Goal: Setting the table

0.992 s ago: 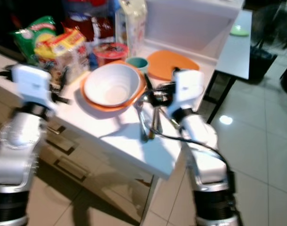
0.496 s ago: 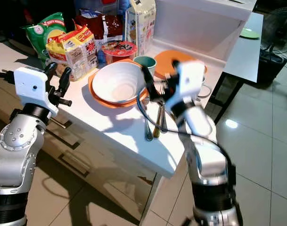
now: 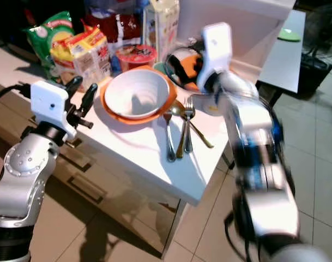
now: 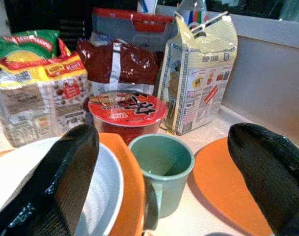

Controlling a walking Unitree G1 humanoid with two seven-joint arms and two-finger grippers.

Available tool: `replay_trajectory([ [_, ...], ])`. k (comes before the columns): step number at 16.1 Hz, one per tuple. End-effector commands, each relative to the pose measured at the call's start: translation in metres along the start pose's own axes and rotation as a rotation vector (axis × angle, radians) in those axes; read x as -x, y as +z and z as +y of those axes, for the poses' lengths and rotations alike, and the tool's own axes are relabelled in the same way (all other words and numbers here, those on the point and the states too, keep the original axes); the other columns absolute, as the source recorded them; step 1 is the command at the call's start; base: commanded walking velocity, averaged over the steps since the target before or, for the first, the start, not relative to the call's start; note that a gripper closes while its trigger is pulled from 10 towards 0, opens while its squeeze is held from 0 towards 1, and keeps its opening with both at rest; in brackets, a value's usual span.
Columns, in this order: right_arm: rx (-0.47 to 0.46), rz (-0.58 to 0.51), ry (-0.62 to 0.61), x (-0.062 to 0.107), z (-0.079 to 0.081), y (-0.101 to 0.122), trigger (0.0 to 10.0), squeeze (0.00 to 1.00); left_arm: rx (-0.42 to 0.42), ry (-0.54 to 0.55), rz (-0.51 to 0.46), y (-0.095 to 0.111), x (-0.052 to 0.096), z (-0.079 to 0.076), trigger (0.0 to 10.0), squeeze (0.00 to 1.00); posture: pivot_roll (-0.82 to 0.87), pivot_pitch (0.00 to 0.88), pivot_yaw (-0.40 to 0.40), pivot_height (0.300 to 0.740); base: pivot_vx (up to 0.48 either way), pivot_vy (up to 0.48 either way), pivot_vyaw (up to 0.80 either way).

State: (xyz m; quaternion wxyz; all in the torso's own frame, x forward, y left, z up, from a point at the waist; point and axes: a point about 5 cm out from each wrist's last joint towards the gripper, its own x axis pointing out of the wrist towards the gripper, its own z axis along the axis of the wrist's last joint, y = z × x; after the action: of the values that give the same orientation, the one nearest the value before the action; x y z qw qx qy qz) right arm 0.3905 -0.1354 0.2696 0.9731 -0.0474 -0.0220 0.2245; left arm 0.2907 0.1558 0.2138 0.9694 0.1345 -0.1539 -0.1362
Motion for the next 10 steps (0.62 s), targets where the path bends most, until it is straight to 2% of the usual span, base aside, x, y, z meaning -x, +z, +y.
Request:
replay_trajectory([
  [1, 0.029, 0.057, -0.026, -0.009, -0.01, 0.0, 10.0, 1.0, -0.011, -0.023, -0.004, 0.004, 0.001, -0.001, 10.0, 0.0, 0.09, 0.0, -0.059, 0.74, 0.0, 0.0, 0.0],
  [5, -0.007, 0.12, -0.055, -0.022, -0.017, 0.001, 10.0, 1.0, -0.021, -0.023, 0.007, 0.005, 0.005, 0.002, 10.0, 0.0, 0.11, 0.0, -0.068, 0.74, 0.0, 0.0, 0.0],
  [7, -0.044, 0.152, 0.028, -0.027, -0.011, -0.007, 10.0, 0.98, -0.032, -0.028, 0.015, 0.005, 0.007, 0.002, 10.0, 0.0, 0.11, 0.0, -0.062, 0.74, 0.0, 0.0, 0.0],
  [9, -0.061, 0.153, 0.056, -0.028, -0.009, -0.009, 10.0, 0.98, -0.036, -0.026, 0.016, 0.006, 0.007, 0.002, 10.0, 0.0, 0.11, 0.0, -0.062, 0.74, 0.0, 0.0, 0.0],
  [10, -0.093, 0.148, 0.073, -0.029, -0.007, -0.011, 10.0, 0.0, -0.04, -0.026, 0.016, 0.007, 0.008, 0.002, 10.0, 0.0, 0.12, 0.0, -0.065, 0.74, 0.0, 0.0, 0.0],
])
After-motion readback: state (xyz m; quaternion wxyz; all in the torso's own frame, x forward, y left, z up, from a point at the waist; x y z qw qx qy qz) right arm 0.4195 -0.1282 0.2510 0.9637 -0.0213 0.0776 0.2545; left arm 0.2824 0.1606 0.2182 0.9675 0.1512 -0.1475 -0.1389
